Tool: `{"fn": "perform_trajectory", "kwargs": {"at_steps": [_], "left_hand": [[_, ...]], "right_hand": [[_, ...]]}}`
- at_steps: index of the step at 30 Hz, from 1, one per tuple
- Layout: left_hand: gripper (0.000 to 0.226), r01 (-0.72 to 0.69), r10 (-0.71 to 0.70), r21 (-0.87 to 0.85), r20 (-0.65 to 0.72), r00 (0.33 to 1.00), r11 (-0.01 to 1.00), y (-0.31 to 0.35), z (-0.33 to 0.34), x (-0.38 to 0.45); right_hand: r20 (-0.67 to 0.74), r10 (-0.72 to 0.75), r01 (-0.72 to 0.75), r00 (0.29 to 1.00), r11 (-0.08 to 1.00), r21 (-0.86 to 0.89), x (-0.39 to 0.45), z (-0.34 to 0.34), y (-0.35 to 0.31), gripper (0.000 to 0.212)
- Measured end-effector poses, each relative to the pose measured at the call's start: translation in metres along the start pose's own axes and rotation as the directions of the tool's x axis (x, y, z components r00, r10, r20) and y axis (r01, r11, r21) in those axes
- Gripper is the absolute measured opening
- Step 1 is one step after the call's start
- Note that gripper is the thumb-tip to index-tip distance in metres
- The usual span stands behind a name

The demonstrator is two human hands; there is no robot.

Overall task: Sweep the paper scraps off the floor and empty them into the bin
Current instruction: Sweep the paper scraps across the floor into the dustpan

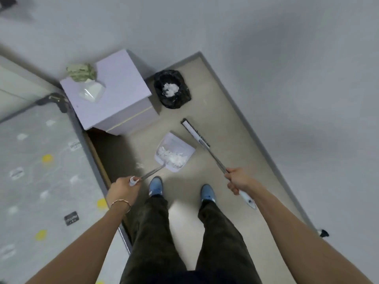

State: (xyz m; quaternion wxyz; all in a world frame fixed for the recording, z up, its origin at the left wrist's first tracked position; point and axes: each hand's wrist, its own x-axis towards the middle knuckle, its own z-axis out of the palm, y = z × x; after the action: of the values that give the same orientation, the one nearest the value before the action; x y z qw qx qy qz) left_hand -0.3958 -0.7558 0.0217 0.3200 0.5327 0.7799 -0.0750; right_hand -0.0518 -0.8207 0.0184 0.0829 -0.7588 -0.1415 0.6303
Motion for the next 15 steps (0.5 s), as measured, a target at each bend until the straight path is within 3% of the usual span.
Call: {"fn": "perform_trajectory", "kwargs": {"at_steps": [6,11,15], "left_hand": [[0.023,0.313,-0.329,-0.201,-0.048,0.943,0.928,-0.038,0.056,-0.096],[0.024,0.506,-0.526,-0.298,0.014,0.85,0.81,-0.062,0.092,-0.166],[0.023,0.623,-0.656,-0.379,0.054,0.753,0.684,-0.081,0.121,-0.212]], "right_hand": [[0.109,-0.068,0.096,0.992,0.956,-0.279,0.023,0.001,-0.048,0.039],[0.202,-0.187,0.273,0.961,0.75,-0.602,0.053,0.072,-0.075,0.04],[0.258,-0.241,0.353,0.936,0.602,-0.717,0.083,0.143,-0.086,0.038]]}}
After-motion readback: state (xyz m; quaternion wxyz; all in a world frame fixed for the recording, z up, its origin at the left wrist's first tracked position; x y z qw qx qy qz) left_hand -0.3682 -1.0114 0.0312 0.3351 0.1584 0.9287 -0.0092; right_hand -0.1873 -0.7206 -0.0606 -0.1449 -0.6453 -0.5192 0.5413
